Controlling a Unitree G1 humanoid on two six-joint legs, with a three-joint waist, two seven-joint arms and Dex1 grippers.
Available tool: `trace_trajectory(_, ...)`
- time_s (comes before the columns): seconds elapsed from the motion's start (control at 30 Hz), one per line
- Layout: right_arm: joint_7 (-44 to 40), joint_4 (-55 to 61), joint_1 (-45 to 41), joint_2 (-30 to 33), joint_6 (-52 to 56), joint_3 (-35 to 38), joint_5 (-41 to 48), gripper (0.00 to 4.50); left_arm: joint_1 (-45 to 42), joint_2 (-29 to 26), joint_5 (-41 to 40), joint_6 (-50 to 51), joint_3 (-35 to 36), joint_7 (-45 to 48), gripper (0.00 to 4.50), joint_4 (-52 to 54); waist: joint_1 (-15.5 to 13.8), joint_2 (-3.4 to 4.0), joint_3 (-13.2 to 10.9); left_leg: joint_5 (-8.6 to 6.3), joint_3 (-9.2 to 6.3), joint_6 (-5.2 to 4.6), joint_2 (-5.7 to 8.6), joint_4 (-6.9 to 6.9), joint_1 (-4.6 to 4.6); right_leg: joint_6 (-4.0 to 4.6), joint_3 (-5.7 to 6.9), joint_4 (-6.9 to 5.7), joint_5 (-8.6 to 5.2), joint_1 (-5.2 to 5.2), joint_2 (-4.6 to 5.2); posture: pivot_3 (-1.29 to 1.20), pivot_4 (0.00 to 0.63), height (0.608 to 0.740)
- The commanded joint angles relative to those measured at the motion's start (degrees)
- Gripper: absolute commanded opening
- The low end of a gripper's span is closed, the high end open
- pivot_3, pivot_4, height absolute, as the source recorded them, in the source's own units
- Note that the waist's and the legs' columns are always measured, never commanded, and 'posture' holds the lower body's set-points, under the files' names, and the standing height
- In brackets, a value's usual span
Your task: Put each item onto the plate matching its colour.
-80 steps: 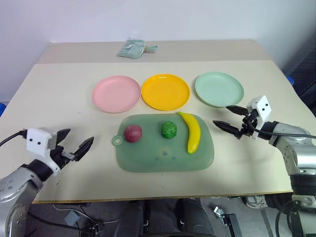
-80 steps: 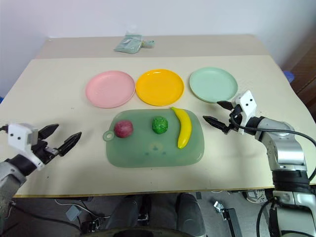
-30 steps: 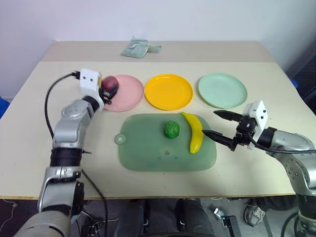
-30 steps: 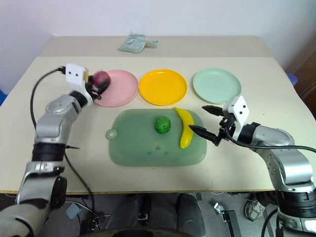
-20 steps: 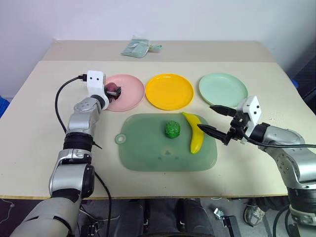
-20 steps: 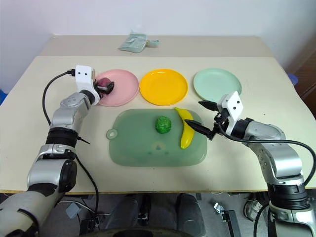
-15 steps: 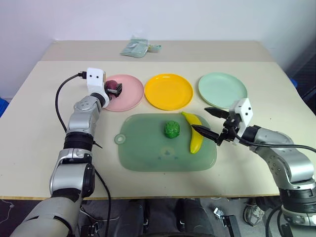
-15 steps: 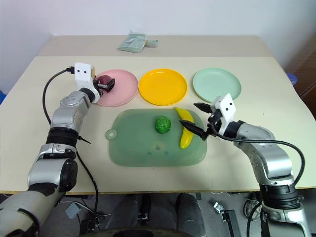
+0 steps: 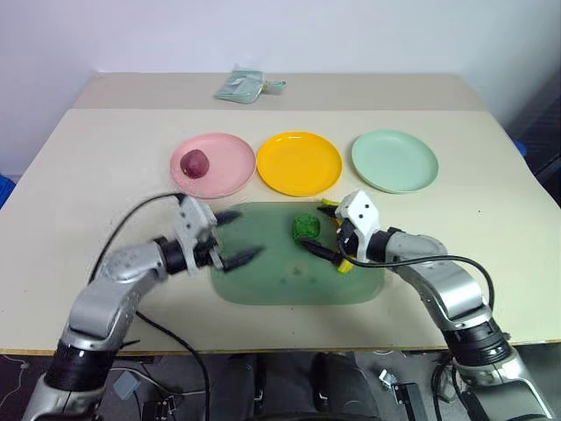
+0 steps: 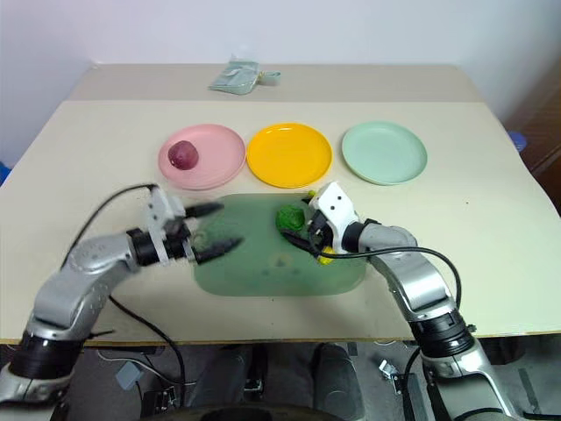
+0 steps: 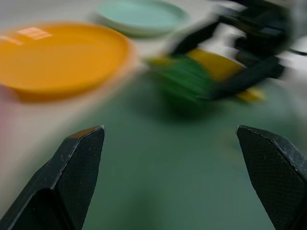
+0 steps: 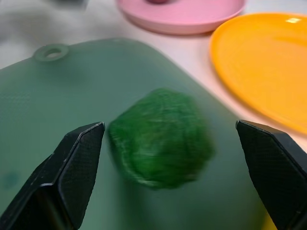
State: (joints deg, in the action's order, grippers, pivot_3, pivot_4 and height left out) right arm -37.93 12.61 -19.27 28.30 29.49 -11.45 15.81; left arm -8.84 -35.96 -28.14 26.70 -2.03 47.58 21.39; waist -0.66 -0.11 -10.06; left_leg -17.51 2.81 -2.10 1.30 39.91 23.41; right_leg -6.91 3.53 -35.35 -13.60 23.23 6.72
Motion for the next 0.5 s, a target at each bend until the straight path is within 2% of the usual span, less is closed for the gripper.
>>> trace_trajectory(0.03,-0.4,0.5,-1.5,-0.7,-0.7,0.4,-0.5,3.63,-0.4,-0.3,-1.5,1.9,0.2,-0.1,4.50,4.5,0.0,0.00,0.0,0.00,0.00,0.00,0.00,0.01,-0.01,0.00,0.00,-0.02,0.00,-0.01,0.00,0.00,0.150,0.740)
trace_trajectory(0.1,0.0,0.7,-1.7,-1.0,-0.9,0.7,-0.8,2.64,-1.1,0.0,-1.6,3.1,0.0,-0.8,4.50,5.4,0.0,0.00,0.0,-0.02,0.00,-0.03,0.01,0.01,-0.01,0.00,-0.01,-0.01,0.00,-0.01,0.00,0.00,0.150,0.740)
trace_trajectory(0.13,0.2,0.9,-1.8,-1.1,-1.2,1.1,-1.0,2.30,-1.5,0.1,-1.7,3.6,0.0,-0.9,4.50,5.6,0.0,0.00,0.0,-0.02,0.00,-0.04,0.01,0.01,0.00,0.00,-0.01,-0.01,0.00,0.01,-0.01,0.00,0.150,0.740)
trace_trajectory(0.27,2.6,0.0,-4.2,-2.4,-2.3,5.4,-0.3,2.30,-2.5,0.7,-1.2,4.3,-0.6,-1.3,4.50,5.7,0.0,0.00,0.0,-0.02,0.01,-0.04,0.01,0.00,0.01,0.00,-0.01,-0.01,0.00,0.02,-0.02,0.00,0.150,0.740)
trace_trajectory(0.43,16.2,-12.5,-13.3,-4.2,-4.3,13.4,-5.4,2.30,-3.1,1.8,-1.2,4.0,-1.2,-1.7,4.50,5.4,-0.1,0.01,0.0,-0.01,0.01,-0.04,0.02,0.02,0.01,0.00,-0.01,-0.02,0.00,0.01,-0.02,0.00,0.150,0.740)
trace_trajectory(0.5,23.7,-21.8,-18.0,-3.7,-4.9,16.2,-8.7,2.30,-2.9,2.2,-1.0,3.4,-1.5,-1.5,4.50,5.1,0.0,0.01,0.0,-0.01,0.01,-0.04,0.02,-0.02,0.01,0.00,-0.01,-0.02,0.00,0.03,-0.04,0.00,0.150,0.740)
